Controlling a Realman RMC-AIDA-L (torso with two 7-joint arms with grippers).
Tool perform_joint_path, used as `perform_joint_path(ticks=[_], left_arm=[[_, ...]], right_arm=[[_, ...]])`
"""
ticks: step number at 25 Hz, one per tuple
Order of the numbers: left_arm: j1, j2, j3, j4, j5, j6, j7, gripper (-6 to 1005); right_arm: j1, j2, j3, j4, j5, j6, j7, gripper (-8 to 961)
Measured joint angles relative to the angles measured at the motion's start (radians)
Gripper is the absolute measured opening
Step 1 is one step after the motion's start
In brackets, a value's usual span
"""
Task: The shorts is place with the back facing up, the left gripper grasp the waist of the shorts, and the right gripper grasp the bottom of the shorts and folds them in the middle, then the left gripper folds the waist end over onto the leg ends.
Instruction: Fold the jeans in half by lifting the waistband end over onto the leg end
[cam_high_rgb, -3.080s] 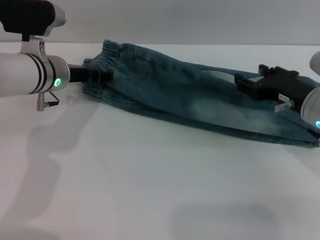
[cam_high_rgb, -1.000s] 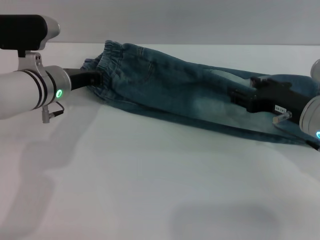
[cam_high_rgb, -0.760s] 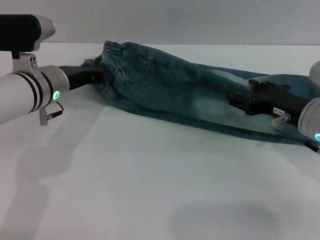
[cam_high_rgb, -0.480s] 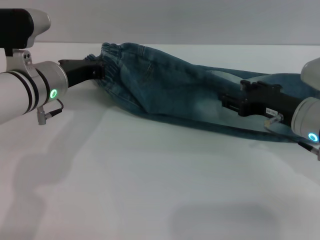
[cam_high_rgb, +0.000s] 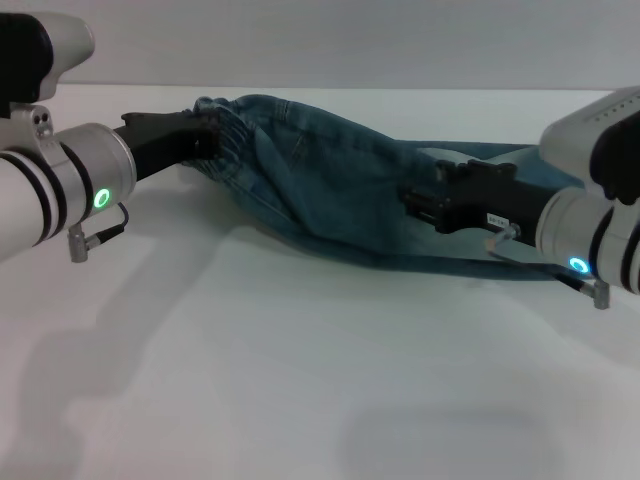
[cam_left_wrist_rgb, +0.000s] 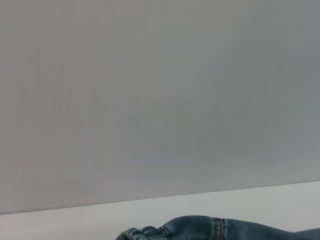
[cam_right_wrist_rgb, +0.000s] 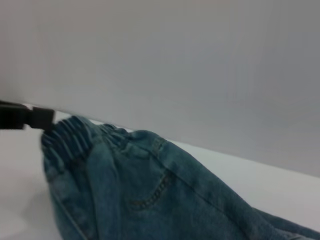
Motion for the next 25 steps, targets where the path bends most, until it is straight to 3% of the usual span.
perform_joint_path(ticks=[3,9,17,25], left_arm=[[0.034,0.001,0.009,-0.056,0.001,-0.02,0.001,2],[0.058,0.002,0.013,-0.091,0.001,-0.026,0.006,2],[0.056,0.003,0.005,-0.101,0.001,-0.046,0.009,3],[0.06,0.003,0.008,-0.137,0.003,-0.069,0.011,4]], right_arm=[[0.059,0.0,0.006,0.081,0.011,0.002,0.018,551],[0.108,0.0,0.013,0.165,0.05,-0.003,0.021,312],[0.166,-0.006,0.108,0.228,0.059,0.005,0.019,147],[0.357,-0.005,0.235,0.473,0.056,-0.022,-0.054,-2]])
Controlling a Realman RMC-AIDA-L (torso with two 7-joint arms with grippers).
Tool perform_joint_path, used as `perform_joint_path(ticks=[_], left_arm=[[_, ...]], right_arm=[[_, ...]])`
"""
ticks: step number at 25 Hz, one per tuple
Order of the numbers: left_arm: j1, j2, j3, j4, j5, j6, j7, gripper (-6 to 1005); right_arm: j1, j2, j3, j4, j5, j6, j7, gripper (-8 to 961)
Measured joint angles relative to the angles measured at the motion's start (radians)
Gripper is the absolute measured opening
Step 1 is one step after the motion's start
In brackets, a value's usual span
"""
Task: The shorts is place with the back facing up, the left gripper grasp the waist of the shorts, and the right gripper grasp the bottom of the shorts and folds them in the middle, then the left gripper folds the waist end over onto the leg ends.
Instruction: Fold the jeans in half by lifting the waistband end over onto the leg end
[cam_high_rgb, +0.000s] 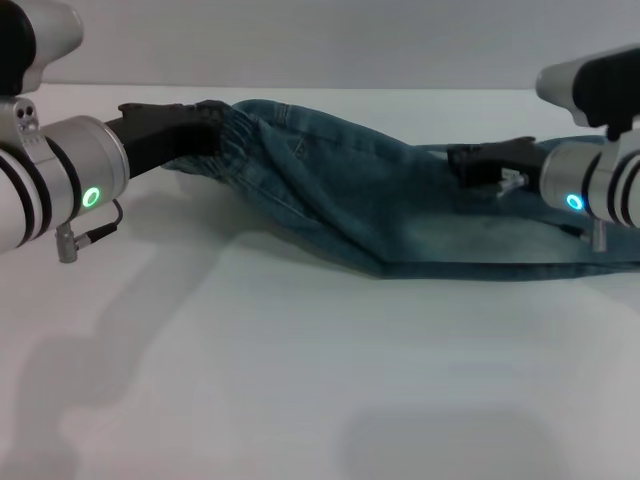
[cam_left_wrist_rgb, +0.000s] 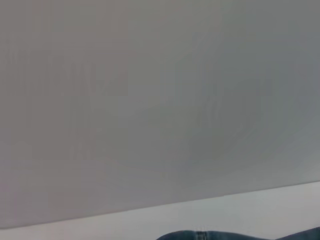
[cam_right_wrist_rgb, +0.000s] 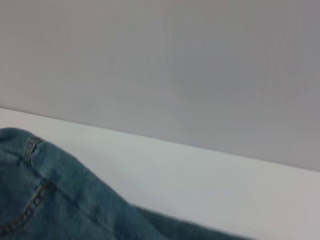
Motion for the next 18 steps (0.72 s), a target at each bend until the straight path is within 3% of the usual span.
perform_joint_path(ticks=[3,5,10,18], left_arm=[[0.001,0.0,0.004,-0.016,0.008,-0.004,0.002,5],[0.0,0.001,0.009,-0.03,0.018,-0.007,0.002,5],[-0.008,0.001,0.019,-0.048,0.032,-0.012,0.002,5],[-0.01,0.0,0.033,-0.113,0.037,-0.026,0.005,6]], right_arm=[[-0.017,0.004,-0.017,-0.052,0.0,0.006,-0.001,-2],[-0.097,0.01,-0.1,-0.192,0.006,0.01,0.009,-2],[-0.174,0.009,-0.184,-0.309,0.011,0.012,0.053,-2],[-0.215,0.007,-0.212,-0.285,0.012,0.015,0.081,-2]])
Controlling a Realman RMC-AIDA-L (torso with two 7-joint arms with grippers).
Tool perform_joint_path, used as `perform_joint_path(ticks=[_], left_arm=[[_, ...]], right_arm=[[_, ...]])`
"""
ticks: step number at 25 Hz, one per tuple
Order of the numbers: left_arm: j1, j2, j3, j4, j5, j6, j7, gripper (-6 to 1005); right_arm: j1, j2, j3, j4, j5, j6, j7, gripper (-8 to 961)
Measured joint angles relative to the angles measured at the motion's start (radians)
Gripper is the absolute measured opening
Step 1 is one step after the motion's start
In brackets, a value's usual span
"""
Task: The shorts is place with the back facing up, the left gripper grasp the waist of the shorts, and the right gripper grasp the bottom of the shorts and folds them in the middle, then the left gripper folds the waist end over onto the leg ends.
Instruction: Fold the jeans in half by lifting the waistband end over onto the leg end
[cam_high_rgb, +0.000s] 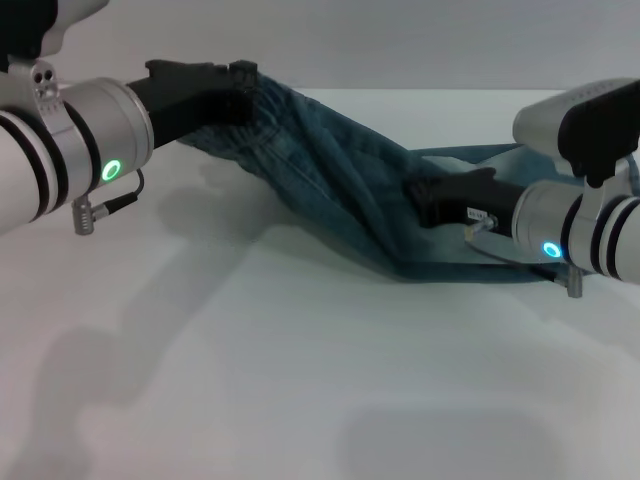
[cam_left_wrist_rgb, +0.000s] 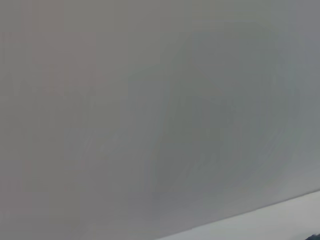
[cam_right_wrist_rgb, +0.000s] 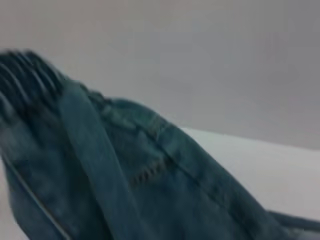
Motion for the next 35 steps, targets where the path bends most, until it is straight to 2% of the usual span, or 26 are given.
perform_joint_path(ticks=[4,11,12,18,22,27,30,35], left_arm=[[0.009,0.0,0.018,-0.045,0.001,-0.006,0.01,7],[0.044,0.0,0.034,-0.108,0.001,-0.009,0.011,8],[0.05,0.0,0.035,-0.114,0.001,-0.01,0.011,8],[0.058,0.001,0.037,-0.121,0.001,-0.019,0.011,9],[0.056,0.001,0.038,-0.116,0.001,-0.019,0.014,9],[0.053,0.001,0.038,-0.11,0.001,-0.019,0.025,10],[0.048,0.001,0.037,-0.104,0.001,-0.019,0.034,10],[0.041,0.001,0.037,-0.102,0.001,-0.019,0.039,11]], right_arm=[[0.038,-0.001,0.006,0.071,0.0,-0.008,0.001,-2],[0.175,-0.006,0.02,0.255,0.0,-0.09,-0.004,-2],[0.211,-0.008,0.04,0.296,-0.005,-0.107,-0.014,-2],[0.29,-0.009,0.139,0.365,-0.007,-0.114,-0.096,-2],[0.287,-0.005,0.135,0.346,-0.007,-0.11,-0.099,-2],[0.203,0.008,0.029,0.254,0.021,-0.1,-0.079,-2],[0.146,0.004,-0.033,0.208,0.083,-0.101,-0.072,-2],[0.088,0.003,-0.04,0.178,0.106,-0.099,-0.071,-2]])
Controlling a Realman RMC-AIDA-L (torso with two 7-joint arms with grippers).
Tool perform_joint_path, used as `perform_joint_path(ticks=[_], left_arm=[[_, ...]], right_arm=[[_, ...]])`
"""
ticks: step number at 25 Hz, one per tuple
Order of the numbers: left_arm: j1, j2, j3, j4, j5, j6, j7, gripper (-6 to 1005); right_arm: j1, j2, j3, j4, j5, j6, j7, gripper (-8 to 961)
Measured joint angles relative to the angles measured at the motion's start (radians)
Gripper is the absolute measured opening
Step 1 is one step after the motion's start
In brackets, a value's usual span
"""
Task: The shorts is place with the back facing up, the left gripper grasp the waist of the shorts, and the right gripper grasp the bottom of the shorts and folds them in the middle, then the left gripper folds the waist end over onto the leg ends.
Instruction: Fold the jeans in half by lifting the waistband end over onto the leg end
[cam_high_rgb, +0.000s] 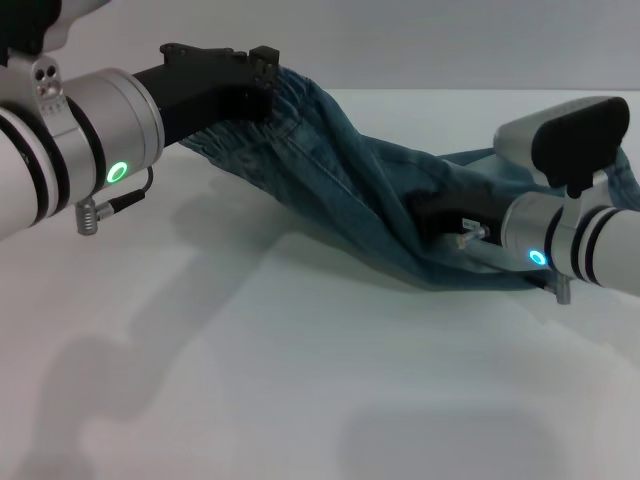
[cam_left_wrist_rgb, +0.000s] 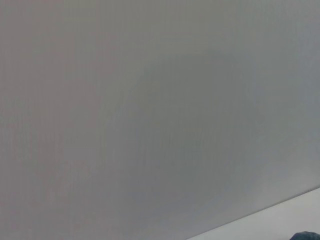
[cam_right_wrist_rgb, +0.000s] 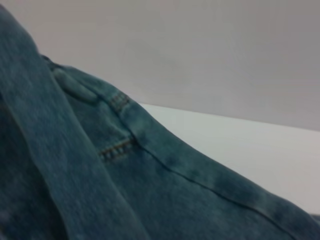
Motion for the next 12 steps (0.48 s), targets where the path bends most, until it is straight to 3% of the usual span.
perform_joint_path(ticks=[12], left_arm=[[0.004,0.0,0.012,-0.007,-0.005,-0.003,0.011,12]], right_arm=[[0.045,-0.008,0.023,0.059,-0.011,-0.124,-0.012,-2]])
